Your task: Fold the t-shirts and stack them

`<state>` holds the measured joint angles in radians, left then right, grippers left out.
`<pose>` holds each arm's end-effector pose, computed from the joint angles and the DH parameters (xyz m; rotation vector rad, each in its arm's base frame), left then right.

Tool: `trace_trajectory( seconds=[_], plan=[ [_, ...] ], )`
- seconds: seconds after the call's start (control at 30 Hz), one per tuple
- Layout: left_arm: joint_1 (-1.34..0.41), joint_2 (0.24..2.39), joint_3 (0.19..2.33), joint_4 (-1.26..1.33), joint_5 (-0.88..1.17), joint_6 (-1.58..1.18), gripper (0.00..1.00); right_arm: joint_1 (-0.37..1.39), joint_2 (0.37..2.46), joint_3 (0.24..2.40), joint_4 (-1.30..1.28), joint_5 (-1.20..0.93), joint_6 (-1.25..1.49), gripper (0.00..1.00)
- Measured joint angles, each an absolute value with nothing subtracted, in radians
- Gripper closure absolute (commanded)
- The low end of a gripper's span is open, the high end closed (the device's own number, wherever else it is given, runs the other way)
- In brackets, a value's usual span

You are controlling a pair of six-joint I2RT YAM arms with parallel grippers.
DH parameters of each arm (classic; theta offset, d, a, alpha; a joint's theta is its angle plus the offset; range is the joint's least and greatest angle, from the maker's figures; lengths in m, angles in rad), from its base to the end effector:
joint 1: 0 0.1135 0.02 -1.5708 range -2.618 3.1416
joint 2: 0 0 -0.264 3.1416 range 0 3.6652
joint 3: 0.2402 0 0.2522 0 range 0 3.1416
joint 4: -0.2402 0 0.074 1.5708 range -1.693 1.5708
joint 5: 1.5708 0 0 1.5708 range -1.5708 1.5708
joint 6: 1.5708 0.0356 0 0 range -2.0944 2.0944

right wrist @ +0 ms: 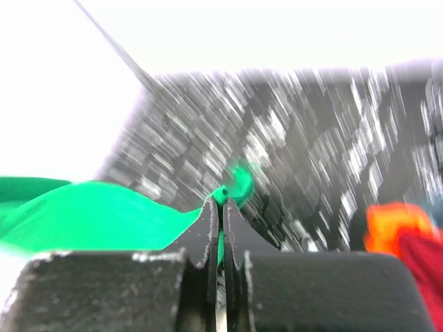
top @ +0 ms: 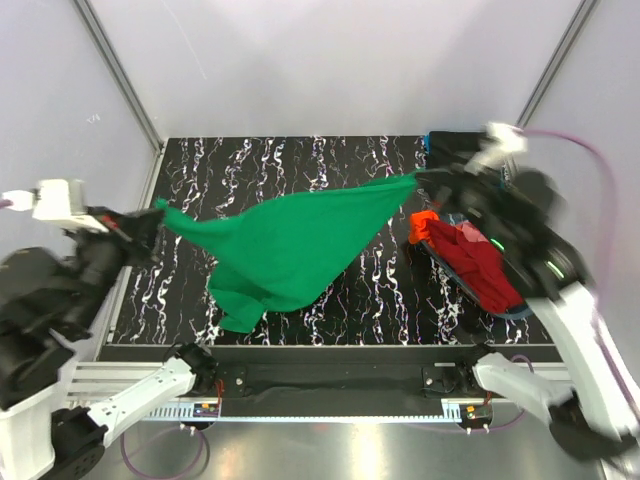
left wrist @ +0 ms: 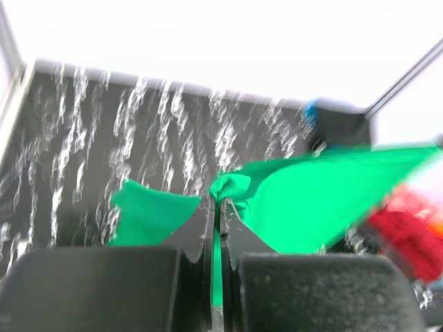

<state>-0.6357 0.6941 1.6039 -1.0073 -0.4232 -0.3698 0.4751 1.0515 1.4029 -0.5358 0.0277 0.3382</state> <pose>0.0296 -0.0037 0.5022 -0.0996 1.6729 -0.4092 0.1837 0.0934 0.4633 -0.1018 1.7868 0.5653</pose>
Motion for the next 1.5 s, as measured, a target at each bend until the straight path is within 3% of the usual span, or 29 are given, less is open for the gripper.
trace_trajectory(
  seconds=[0.13, 0.23, 0.53, 0.87, 1.03, 1.13, 1.33, 1.43, 1.47, 1.5],
  plan=[
    [-0.636, 0.757, 1.824, -0.983, -0.335, -0.268, 1.0, 0.481, 0.745, 1.413, -0.454, -0.032, 0.318, 1.0],
    [-0.636, 0.775, 1.914, -0.951, -0.244, -0.204, 1.0, 0.481, 0.638, 1.448, -0.435, -0.076, 0.302, 1.0],
    [-0.622, 0.842, 2.141, -0.908, -0.035, -0.128, 1.0, 0.478, 0.609, 1.582, -0.628, -0.116, 0.288, 1.0],
    [-0.616, 0.847, 2.096, -0.854, -0.091, -0.075, 1.0, 0.453, 0.66, 1.742, -0.783, -0.009, 0.279, 1.0],
    [-0.616, 0.869, 1.844, -0.77, -0.231, -0.021, 1.0, 0.451, 0.82, 1.599, -0.765, 0.108, 0.28, 1.0],
    [-0.591, 0.95, 1.718, -0.715, -0.282, 0.017, 1.0, 0.449, 1.026, 1.496, -0.714, 0.179, 0.273, 1.0],
    [-0.344, 1.328, 1.679, -0.607, -0.23, 0.035, 1.0, 0.381, 1.573, 1.495, -0.58, 0.214, 0.249, 1.0],
    [-0.247, 1.65, 1.816, -0.589, -0.22, 0.04, 1.0, 0.319, 1.893, 1.675, -0.571, 0.207, 0.246, 1.0],
    [-0.225, 1.784, 1.908, -0.599, -0.216, 0.042, 1.0, 0.304, 1.987, 1.76, -0.572, 0.204, 0.245, 0.76],
    [-0.204, 1.926, 2.036, -0.613, -0.215, 0.04, 0.75, 0.284, 2.125, 1.898, -0.567, 0.192, 0.248, 0.44]
  ],
)
